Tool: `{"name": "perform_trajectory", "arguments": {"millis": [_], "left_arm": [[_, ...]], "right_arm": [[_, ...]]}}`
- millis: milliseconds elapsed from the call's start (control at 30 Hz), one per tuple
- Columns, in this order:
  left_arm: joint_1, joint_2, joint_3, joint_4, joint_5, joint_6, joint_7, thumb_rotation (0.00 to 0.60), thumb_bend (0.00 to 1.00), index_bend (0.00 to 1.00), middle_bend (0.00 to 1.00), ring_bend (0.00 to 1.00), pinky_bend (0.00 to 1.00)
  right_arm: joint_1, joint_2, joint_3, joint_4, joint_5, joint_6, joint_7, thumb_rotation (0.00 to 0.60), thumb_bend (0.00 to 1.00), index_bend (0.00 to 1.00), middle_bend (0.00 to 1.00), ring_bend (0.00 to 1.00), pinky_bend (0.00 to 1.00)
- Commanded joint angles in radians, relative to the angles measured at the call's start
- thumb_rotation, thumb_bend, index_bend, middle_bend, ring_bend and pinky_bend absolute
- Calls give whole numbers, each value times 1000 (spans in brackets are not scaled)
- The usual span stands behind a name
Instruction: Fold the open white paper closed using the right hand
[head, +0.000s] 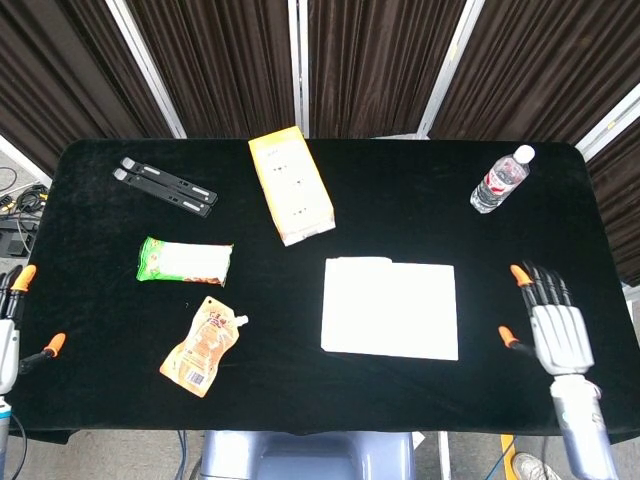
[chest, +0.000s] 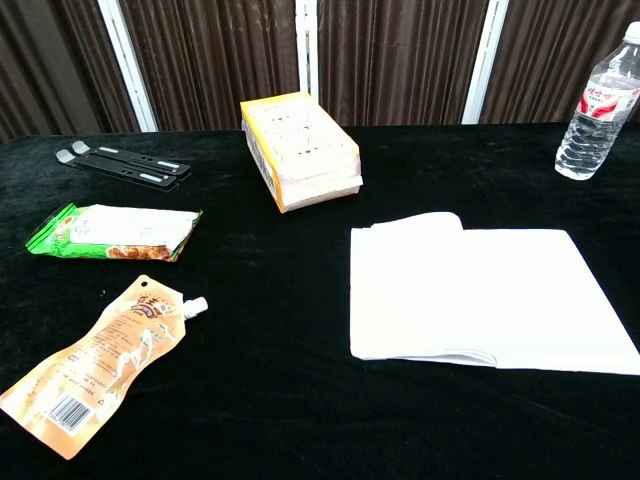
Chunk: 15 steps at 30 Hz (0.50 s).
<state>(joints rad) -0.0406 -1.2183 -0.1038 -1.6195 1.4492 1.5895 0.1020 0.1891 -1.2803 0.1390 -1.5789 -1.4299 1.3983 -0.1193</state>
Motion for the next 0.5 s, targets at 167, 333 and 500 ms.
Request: {"name": "perform_trajectory", "arguments": {"millis": [167, 333, 500], "left_arm": [[0, 10, -4, -4, -8, -6, -19, 600, 209, 0, 0, 0, 0], [-3, 16, -8, -3, -17, -16, -34, 600, 209, 0, 0, 0, 0], [-6, 21, -8, -1, -22, -24, -42, 600, 209, 0, 0, 0, 0]], "right_arm": [[100, -137, 59, -114, 138, -101, -205, 600, 147, 0, 0, 0, 0], [158, -269, 87, -141, 215, -114, -329, 600, 152, 0, 0, 0, 0], [202, -373, 107, -141, 302, -114, -431, 600, 170, 0, 0, 0, 0]]}}
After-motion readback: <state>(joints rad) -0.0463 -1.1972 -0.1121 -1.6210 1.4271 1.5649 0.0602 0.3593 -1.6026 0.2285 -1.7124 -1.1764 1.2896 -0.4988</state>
